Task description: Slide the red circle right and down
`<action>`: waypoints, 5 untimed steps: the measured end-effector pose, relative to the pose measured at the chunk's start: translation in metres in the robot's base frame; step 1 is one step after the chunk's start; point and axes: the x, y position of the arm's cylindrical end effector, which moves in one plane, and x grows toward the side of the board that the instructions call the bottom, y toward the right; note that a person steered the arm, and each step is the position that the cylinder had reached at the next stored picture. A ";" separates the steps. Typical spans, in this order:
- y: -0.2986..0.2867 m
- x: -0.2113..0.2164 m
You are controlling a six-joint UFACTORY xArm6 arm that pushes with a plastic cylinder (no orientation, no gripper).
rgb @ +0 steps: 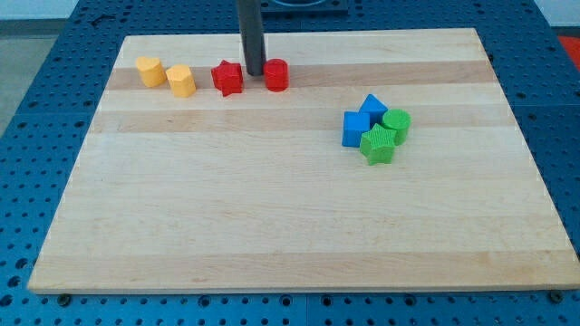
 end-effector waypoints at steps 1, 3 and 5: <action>0.039 0.000; 0.040 0.001; -0.009 0.024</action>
